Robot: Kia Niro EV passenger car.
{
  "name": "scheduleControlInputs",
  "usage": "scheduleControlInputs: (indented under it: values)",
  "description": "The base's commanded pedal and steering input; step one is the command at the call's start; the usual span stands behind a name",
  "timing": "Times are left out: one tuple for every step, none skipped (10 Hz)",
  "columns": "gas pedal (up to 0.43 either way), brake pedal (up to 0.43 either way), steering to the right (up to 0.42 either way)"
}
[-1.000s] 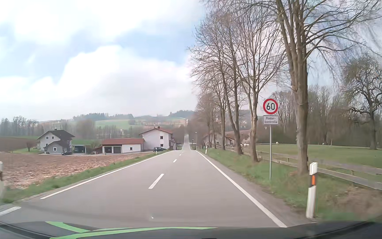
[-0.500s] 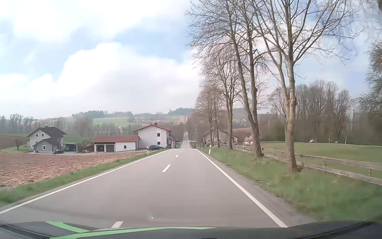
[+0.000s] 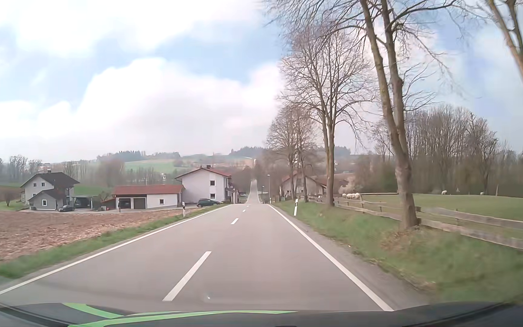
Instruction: Follow the waypoints while adhering to traffic rules and regulations
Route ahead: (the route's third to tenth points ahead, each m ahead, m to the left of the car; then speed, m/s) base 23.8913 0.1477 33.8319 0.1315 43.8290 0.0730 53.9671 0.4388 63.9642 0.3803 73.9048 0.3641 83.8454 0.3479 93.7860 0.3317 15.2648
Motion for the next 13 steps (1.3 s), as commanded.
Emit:
scheduleControlInputs:
  values:
    - [0.000, 0.018, 0.001]
    - [0.000, 0.018, 0.001]
    - [0.000, 0.018, 0.001]
    - [0.000, 0.018, 0.001]
    - [0.000, 0.018, 0.001]
    - [0.000, 0.018, 0.001]
    - [0.000, 0.018, 0.000]
    - [0.000, 0.018, 0.000]
    - [0.000, 0.018, 0.001]
    - [0.000, 0.018, 0.001]
    - [0.000, 0.018, 0.001]
    - [0.000, 0.024, 0.001]
    - [0.000, 0.024, 0.000]
